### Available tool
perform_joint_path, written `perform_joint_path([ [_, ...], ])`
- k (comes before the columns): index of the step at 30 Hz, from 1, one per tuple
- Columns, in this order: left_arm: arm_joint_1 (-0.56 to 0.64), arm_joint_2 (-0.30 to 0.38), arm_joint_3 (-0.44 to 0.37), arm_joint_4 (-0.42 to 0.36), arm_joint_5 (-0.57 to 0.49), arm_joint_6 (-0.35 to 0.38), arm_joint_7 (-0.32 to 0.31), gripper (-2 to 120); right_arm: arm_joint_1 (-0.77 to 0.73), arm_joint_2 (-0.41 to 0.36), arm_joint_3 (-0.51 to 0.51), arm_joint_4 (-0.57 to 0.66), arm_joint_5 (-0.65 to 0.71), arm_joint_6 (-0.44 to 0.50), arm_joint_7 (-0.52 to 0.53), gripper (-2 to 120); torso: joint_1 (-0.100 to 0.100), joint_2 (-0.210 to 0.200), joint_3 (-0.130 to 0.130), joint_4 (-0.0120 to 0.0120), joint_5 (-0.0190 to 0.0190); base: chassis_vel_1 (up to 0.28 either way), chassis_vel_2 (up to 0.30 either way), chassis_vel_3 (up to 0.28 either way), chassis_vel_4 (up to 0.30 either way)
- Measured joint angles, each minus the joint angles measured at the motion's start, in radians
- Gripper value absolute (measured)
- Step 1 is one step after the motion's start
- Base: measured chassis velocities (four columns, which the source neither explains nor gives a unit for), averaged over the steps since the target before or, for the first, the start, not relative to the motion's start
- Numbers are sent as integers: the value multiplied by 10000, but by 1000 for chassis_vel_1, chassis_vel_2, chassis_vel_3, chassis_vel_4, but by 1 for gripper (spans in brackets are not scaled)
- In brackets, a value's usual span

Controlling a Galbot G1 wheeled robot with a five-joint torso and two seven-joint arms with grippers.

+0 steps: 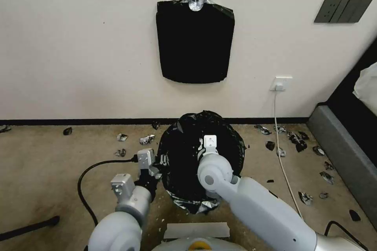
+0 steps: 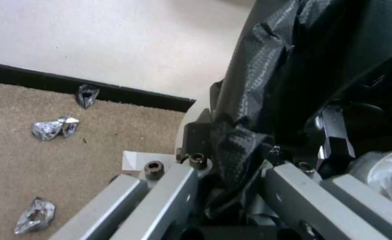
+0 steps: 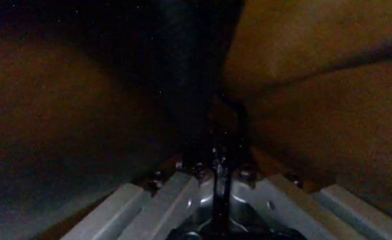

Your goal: Place a trash bag onto the trash bin.

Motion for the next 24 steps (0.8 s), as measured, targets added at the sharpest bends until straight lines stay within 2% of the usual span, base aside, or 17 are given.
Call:
perform_joint_path([
  [18,125,49,-44,-119,-183,22,4,2,73,-114,-18,-218,2,27,-176,0,0,1,0,0,0,0,0,0,0],
  [24,138,12,-31,-124,-177,117,-16,2,-41,-289,-101,286,-4,24,-166,0,0,0,0,0,1,0,0,0,0],
])
